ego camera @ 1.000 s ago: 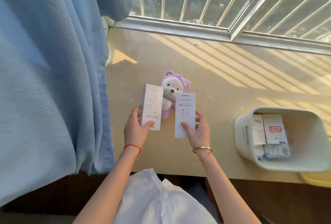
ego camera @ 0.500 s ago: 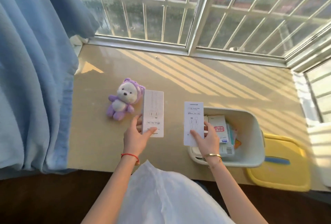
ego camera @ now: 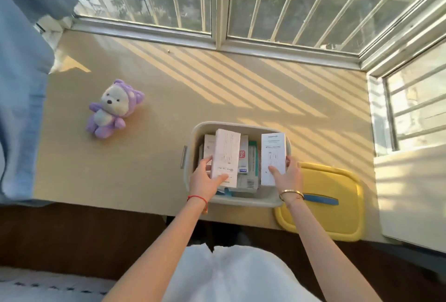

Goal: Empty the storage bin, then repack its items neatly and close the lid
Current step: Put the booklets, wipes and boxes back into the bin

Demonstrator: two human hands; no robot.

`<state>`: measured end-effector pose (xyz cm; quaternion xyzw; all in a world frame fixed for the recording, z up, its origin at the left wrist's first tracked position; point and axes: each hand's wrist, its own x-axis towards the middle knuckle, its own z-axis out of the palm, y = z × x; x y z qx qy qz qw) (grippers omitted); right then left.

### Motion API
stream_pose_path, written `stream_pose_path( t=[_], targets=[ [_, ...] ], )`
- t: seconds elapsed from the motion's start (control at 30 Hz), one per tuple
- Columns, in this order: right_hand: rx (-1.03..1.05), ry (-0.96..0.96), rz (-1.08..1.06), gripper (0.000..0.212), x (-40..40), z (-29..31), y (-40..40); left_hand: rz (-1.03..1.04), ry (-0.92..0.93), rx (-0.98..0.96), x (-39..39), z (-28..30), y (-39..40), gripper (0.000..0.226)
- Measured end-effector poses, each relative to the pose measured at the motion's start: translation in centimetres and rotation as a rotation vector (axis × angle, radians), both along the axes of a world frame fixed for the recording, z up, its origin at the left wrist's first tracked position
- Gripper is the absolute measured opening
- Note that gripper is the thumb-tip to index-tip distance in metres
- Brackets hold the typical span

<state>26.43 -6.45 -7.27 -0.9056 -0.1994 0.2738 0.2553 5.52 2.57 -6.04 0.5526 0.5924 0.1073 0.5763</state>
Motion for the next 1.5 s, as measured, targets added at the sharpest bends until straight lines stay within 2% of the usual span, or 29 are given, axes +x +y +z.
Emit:
stream_pose_path(
  t=[0.27,0.43,0.6,0.7,0.87,1.1,1.23,1.5],
  targets=[
    [-0.164,0.024,0.075,0.067,-0.2,-5.0,1.8,0.042,0.162,-0.017,2.2,-5.1,0.7,0.071],
    [-0.250,0.016,0.100,0.061,-0.2,-7.7,2.6,0.002,0.162,-0.036,4.3,-7.6,1.9,0.072],
    [-0.252,-0.001,0.165,0.069,-0.1,-8.5,1.9,-0.031,0.145,0.030,4.7,-8.9,1.1,0.061],
    [-0.200,0.016,0.187,0.070,0.4,-8.0,1.4,-0.070,0.209,0.086,4.2,-8.7,0.8,0.064],
    [-0.125,-0.122,0.269,0.067,0.3,-5.7,0.9,-0.097,0.325,0.150,2.9,-7.0,1.3,0.069],
    [0.047,-0.230,0.391,0.047,-0.8,-0.5,1.2,-0.127,0.347,0.452,-1.5,-1.5,2.5,0.039],
    [0.137,-0.244,0.514,0.043,-3.1,2.2,2.2,-0.104,0.378,0.619,-6.0,1.6,2.9,0.032],
    [0.192,-0.290,0.681,0.038,-9.8,4.6,7.6,0.015,0.485,0.715,-15.6,4.1,5.6,0.030]
  ],
)
